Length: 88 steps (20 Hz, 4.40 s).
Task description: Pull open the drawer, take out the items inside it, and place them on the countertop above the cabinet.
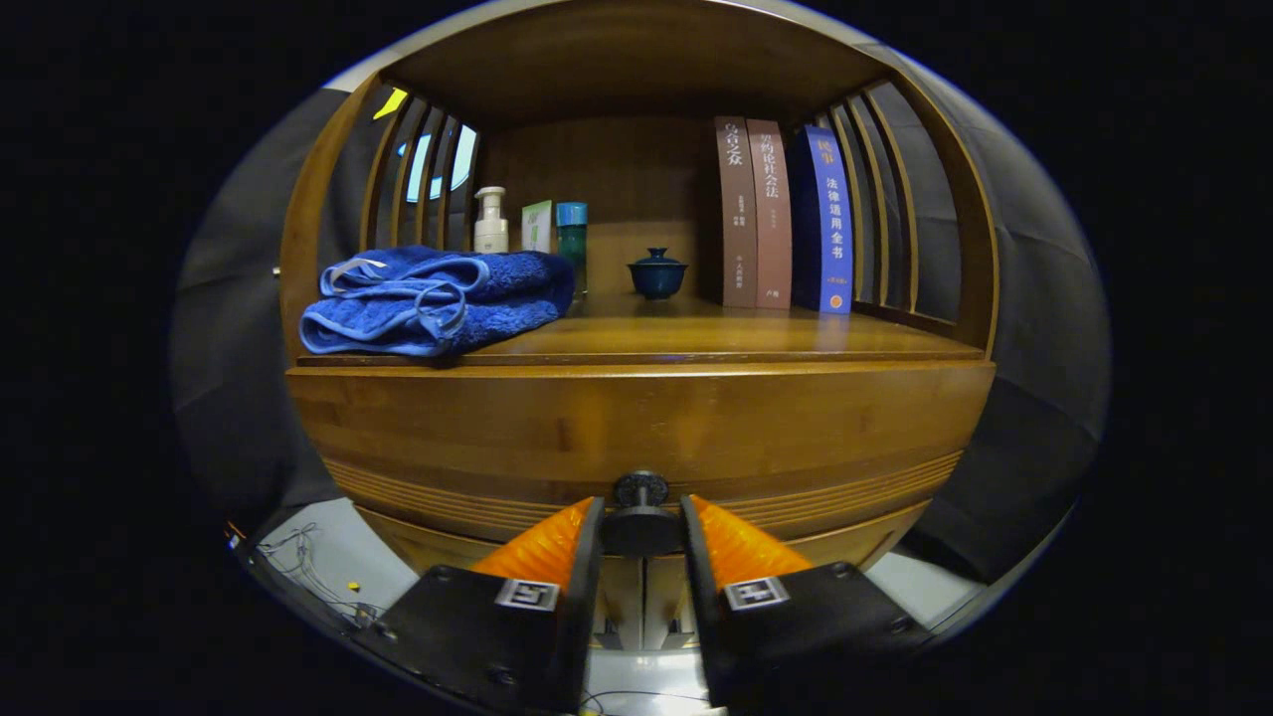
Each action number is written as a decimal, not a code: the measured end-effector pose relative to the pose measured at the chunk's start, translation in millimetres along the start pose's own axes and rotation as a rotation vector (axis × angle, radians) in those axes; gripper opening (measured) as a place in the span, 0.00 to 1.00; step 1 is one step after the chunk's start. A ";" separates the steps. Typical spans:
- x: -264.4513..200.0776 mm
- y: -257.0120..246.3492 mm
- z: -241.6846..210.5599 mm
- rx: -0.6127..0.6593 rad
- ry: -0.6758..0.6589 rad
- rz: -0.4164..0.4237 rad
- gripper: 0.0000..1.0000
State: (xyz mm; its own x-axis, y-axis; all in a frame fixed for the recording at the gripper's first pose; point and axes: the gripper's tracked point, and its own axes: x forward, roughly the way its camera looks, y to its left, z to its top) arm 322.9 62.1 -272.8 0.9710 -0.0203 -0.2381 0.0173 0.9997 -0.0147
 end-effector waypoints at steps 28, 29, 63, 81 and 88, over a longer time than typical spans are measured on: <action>-166.1 -3.5 -42.4 0.045 0.029 0.022 0.30; -170.7 -4.4 -44.8 0.046 0.031 0.020 0.30; -212.6 -49.3 85.2 0.065 0.097 0.001 0.99; -41.5 -11.6 -7.8 -0.005 0.694 0.015 1.00; -33.9 -15.5 -18.0 0.008 0.730 0.009 0.37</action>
State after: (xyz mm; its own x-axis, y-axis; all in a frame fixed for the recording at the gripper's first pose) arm 285.5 47.1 -282.0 0.5649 -0.0106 -0.8251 0.0144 0.9999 -0.0030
